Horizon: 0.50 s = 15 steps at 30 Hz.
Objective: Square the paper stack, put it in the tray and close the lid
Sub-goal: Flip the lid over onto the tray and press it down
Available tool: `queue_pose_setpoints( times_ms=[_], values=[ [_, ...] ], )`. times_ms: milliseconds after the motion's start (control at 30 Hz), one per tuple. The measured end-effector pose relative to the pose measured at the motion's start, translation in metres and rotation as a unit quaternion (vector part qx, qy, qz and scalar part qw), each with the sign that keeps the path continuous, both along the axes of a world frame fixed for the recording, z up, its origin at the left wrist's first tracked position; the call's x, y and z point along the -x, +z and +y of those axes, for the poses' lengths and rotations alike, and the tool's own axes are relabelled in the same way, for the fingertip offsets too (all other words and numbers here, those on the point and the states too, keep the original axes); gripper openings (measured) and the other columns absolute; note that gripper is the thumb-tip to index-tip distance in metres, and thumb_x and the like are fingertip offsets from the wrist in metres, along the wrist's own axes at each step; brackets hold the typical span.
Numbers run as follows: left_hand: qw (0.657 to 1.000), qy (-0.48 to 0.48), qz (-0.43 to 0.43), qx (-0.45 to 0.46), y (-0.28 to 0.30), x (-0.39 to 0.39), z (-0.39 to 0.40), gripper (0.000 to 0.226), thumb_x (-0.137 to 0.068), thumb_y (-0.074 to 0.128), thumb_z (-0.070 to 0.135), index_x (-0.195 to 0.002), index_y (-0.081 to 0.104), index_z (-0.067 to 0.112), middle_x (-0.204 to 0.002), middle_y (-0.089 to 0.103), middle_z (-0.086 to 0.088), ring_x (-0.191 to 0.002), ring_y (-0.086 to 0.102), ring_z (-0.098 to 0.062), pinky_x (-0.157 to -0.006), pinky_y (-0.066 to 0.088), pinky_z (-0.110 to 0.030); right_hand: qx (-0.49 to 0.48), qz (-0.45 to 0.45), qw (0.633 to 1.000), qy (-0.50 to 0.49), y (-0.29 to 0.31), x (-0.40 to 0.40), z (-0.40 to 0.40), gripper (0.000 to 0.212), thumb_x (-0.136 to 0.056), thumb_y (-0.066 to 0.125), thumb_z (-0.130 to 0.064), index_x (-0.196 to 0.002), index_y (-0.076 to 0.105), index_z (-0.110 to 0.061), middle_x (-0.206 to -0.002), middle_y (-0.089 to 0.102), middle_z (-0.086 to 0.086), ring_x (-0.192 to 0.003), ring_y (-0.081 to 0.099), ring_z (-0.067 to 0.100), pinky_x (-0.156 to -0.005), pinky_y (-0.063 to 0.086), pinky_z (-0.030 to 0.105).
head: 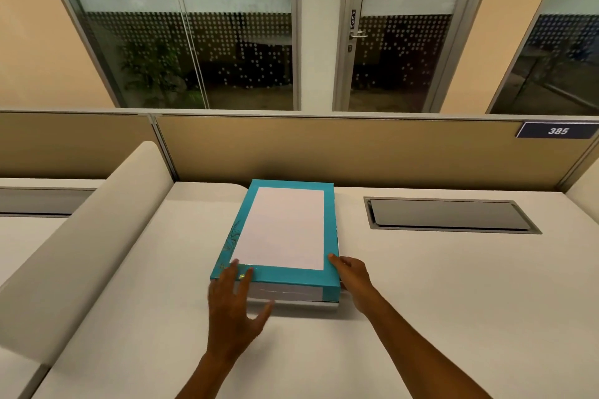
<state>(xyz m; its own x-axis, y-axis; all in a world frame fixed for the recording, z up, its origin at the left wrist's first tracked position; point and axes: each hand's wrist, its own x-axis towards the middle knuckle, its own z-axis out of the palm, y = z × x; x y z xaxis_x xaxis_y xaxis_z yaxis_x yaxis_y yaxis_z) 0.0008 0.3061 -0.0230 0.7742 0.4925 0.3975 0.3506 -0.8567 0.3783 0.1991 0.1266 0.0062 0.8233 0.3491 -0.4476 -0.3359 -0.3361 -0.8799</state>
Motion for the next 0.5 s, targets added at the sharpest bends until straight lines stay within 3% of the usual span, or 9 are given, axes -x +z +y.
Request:
queue_pose_setpoints(
  times_ms=[67, 133, 200, 333, 400, 500],
  values=[
    [0.987, 0.096, -0.063, 0.109, 0.013, -0.002, 0.007, 0.076, -0.079, 0.068, 0.048, -0.142, 0.042, 0.015, -0.151, 0.034, -0.017, -0.137, 0.035, -0.035, -0.108, 0.038, -0.054, 0.003, -0.005, 1.000, -0.001, 0.001, 0.003, 0.000, 0.023, -0.089, 0.061, -0.044, -0.093, 0.058, -0.021, -0.098, 0.066, 0.004, -0.088, 0.067, 0.021, -0.082, 0.060, 0.039],
    [0.926, 0.186, -0.114, 0.307, 0.028, -0.007, 0.014, 0.069, -0.086, 0.064, 0.040, -0.144, 0.037, 0.015, -0.147, 0.040, -0.019, -0.128, 0.048, -0.038, -0.094, 0.053, -0.054, 0.006, -0.010, 1.000, -0.004, 0.001, 0.006, -0.001, 0.027, -0.090, 0.060, -0.043, -0.098, 0.058, -0.018, -0.097, 0.065, 0.003, -0.086, 0.066, 0.019, -0.077, 0.058, 0.035],
    [0.869, 0.210, -0.139, 0.426, 0.038, -0.011, 0.018, 0.059, -0.089, 0.060, 0.035, -0.141, 0.042, 0.013, -0.131, 0.057, -0.021, -0.110, 0.062, -0.038, -0.083, 0.058, -0.051, 0.011, -0.021, 1.000, -0.003, 0.001, 0.009, -0.003, 0.030, -0.091, 0.059, -0.043, -0.103, 0.059, -0.015, -0.096, 0.065, 0.002, -0.085, 0.066, 0.017, -0.075, 0.058, 0.033],
    [0.866, 0.199, -0.144, 0.436, 0.038, -0.008, 0.023, 0.040, -0.091, 0.060, 0.028, -0.127, 0.056, 0.009, -0.112, 0.067, -0.018, -0.092, 0.066, -0.029, -0.078, 0.058, -0.040, 0.029, -0.047, 0.998, 0.000, -0.003, 0.014, -0.004, 0.032, -0.092, 0.057, -0.043, -0.104, 0.059, -0.014, -0.101, 0.066, 0.006, -0.082, 0.064, 0.014, -0.066, 0.054, 0.026],
    [0.868, 0.198, -0.136, 0.435, 0.030, -0.006, 0.025, 0.040, -0.091, 0.061, 0.027, -0.127, 0.057, 0.010, -0.114, 0.067, -0.018, -0.092, 0.066, -0.029, -0.078, 0.059, -0.041, 0.031, -0.051, 0.998, 0.001, -0.006, 0.015, -0.004, 0.031, -0.092, 0.056, -0.042, -0.106, 0.058, -0.014, -0.108, 0.067, 0.009, -0.084, 0.064, 0.015, -0.071, 0.056, 0.031],
    [0.873, 0.186, -0.127, 0.434, 0.022, -0.009, 0.028, 0.042, -0.091, 0.060, 0.022, -0.131, 0.054, 0.010, -0.119, 0.066, -0.018, -0.096, 0.066, -0.030, -0.079, 0.059, -0.045, 0.048, -0.044, 0.998, 0.014, -0.009, 0.013, -0.003, 0.049, -0.093, 0.056, -0.041, -0.133, 0.047, -0.015, -0.124, 0.063, 0.012, -0.099, 0.062, 0.021, -0.082, 0.055, 0.035]
  ],
)
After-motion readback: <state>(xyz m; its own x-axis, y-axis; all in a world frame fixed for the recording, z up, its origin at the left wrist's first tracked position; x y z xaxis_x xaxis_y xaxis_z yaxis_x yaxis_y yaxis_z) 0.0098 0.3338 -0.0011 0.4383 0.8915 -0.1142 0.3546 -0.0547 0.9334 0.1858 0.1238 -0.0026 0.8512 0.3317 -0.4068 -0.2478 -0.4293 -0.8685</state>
